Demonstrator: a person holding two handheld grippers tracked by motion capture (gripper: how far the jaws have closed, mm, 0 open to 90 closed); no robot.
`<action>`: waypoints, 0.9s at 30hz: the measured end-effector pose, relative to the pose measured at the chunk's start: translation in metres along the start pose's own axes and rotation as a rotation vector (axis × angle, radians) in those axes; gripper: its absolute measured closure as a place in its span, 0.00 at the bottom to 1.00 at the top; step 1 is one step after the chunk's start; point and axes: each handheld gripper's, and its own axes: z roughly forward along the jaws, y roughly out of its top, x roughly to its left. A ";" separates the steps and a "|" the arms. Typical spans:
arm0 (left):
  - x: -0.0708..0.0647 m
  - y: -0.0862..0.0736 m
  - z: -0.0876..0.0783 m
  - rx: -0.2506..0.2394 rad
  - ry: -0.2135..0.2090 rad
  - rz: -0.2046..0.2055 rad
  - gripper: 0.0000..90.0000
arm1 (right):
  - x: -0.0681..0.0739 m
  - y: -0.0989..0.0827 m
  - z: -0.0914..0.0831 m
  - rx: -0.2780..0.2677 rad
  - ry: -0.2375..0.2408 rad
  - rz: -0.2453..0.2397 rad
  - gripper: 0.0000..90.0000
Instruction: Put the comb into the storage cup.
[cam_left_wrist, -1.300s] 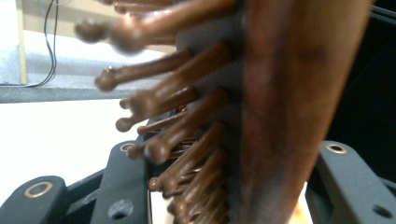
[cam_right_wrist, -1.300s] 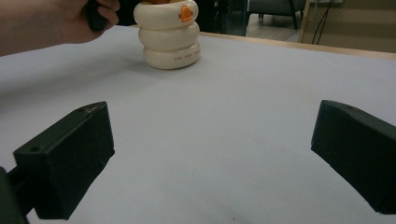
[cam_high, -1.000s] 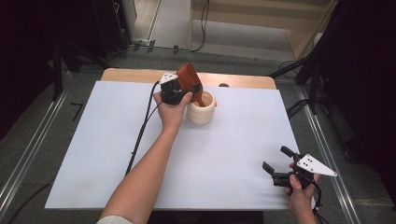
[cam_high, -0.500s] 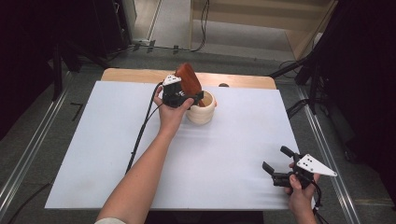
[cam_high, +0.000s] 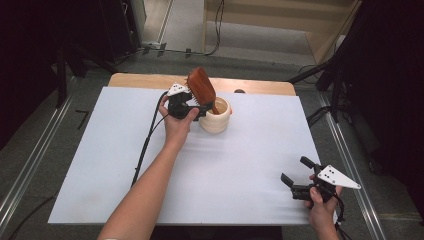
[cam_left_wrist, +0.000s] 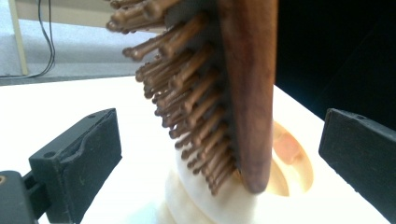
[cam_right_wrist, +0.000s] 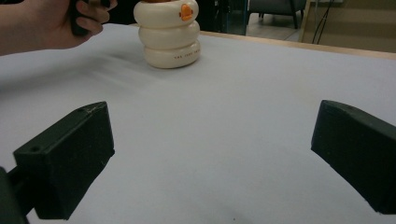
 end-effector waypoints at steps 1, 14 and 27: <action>0.000 -0.001 -0.002 0.002 -0.004 0.007 0.00 | 0.000 0.000 0.000 -0.001 -0.001 0.001 0.00; -0.005 -0.011 -0.023 -0.008 -0.018 0.077 0.00 | 0.000 0.000 0.001 0.002 -0.008 0.001 0.00; -0.005 -0.024 -0.048 -0.008 -0.034 0.090 0.00 | 0.000 0.000 0.001 0.000 -0.005 -0.003 0.00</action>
